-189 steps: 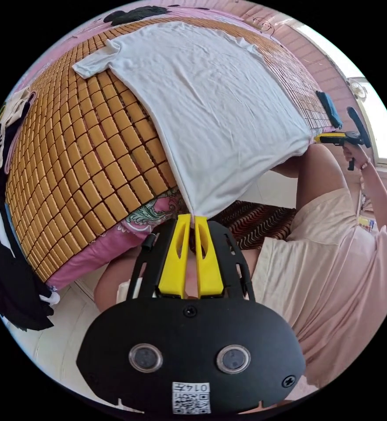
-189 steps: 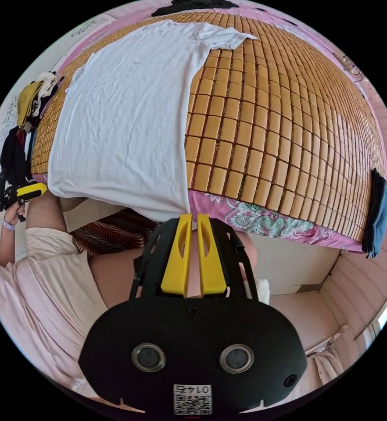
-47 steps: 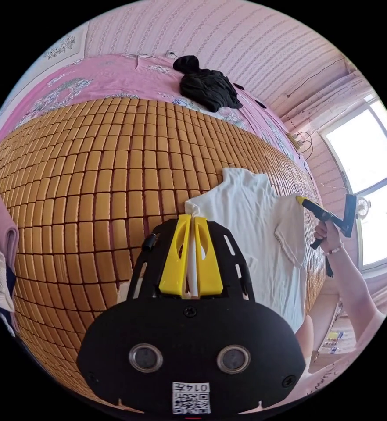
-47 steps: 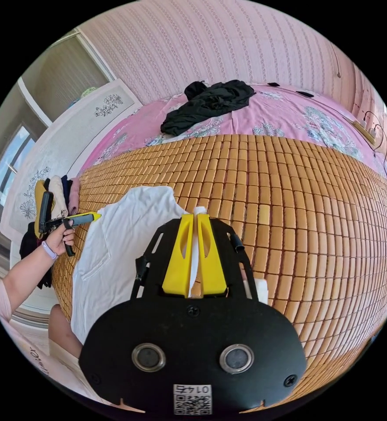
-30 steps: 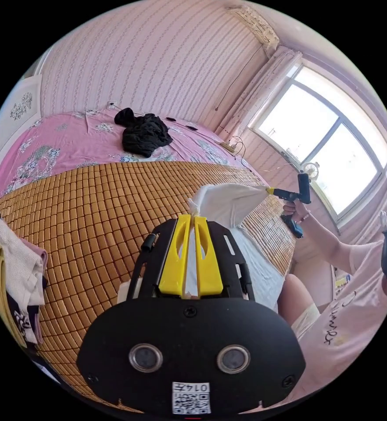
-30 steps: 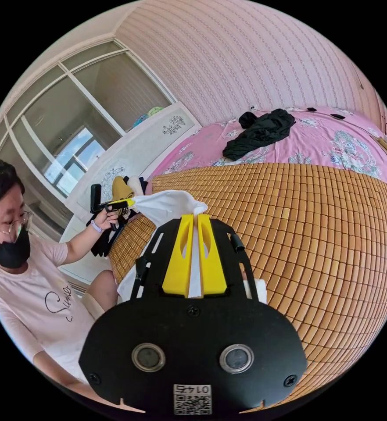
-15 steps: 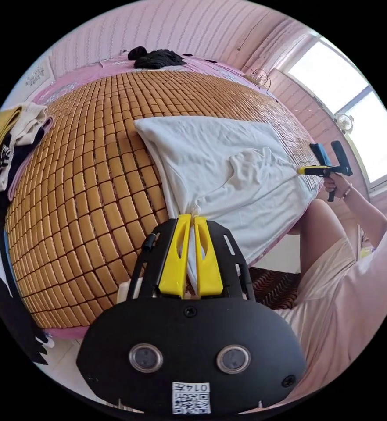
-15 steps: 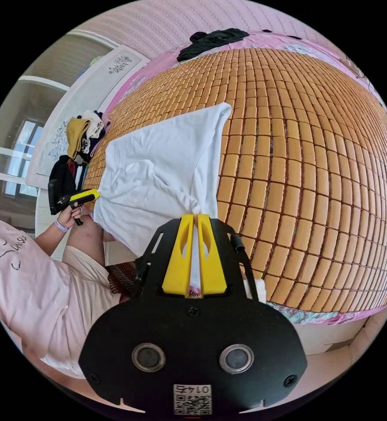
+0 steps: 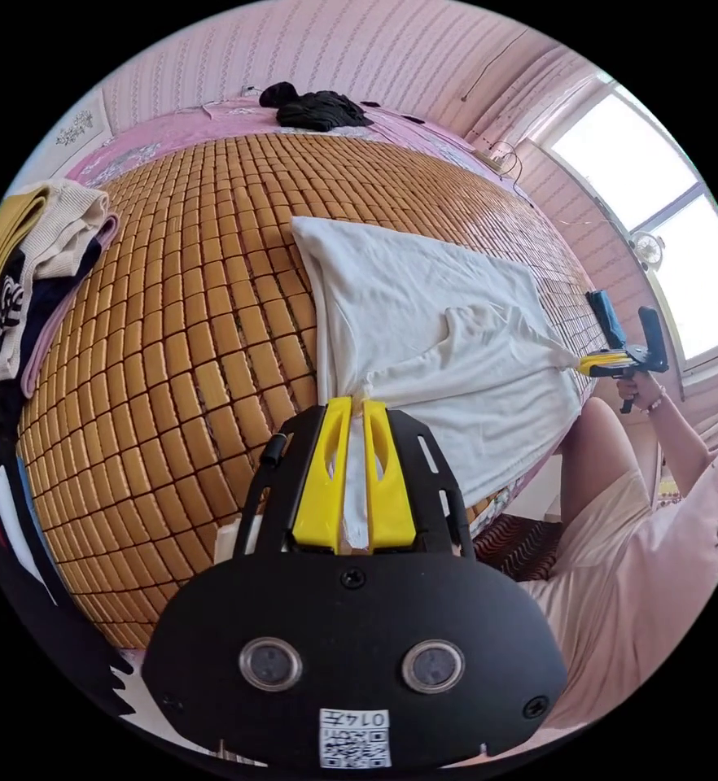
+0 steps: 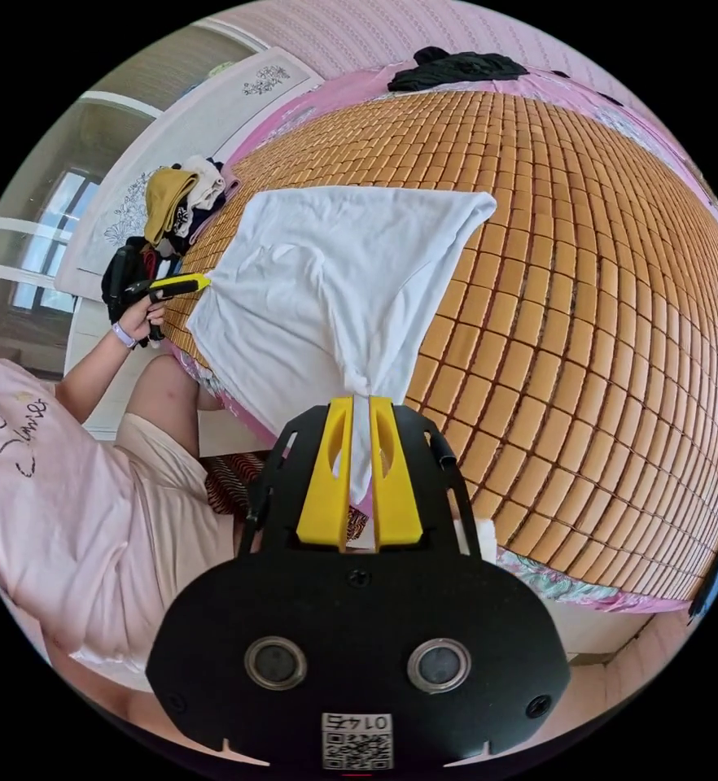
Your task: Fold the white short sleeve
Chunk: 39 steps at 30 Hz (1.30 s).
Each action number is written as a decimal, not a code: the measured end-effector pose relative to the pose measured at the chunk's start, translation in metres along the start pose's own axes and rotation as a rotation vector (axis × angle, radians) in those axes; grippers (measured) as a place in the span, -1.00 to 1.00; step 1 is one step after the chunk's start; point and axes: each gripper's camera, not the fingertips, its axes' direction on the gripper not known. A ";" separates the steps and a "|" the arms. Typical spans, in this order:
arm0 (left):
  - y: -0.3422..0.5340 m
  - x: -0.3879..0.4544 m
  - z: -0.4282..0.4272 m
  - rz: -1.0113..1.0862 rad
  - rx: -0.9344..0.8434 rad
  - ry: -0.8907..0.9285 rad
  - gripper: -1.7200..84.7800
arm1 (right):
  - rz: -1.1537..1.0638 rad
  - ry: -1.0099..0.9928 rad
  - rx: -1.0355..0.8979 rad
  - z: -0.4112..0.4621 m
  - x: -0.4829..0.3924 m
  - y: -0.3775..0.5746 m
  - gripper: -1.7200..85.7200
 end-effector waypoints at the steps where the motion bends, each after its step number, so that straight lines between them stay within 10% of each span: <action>1: 0.002 0.007 -0.006 0.040 -0.027 -0.082 -0.87 | 0.023 0.016 0.002 -0.002 0.001 0.002 -0.87; 9: -0.041 0.067 -0.020 0.169 0.051 -0.008 -0.87 | 0.020 -0.140 0.313 -0.016 -0.045 -0.056 -0.82; 19: -0.103 0.098 0.063 0.105 -0.056 0.173 -0.89 | -0.017 -0.078 0.205 0.047 -0.091 -0.112 -0.92; 29: -0.026 0.116 0.017 0.245 -0.167 0.390 -0.98 | -0.380 -0.487 0.062 0.015 -0.126 -0.036 -0.95; 39: 0.012 0.172 0.011 0.277 -0.190 0.168 -0.98 | -0.408 -0.213 0.021 0.029 -0.191 -0.069 -0.96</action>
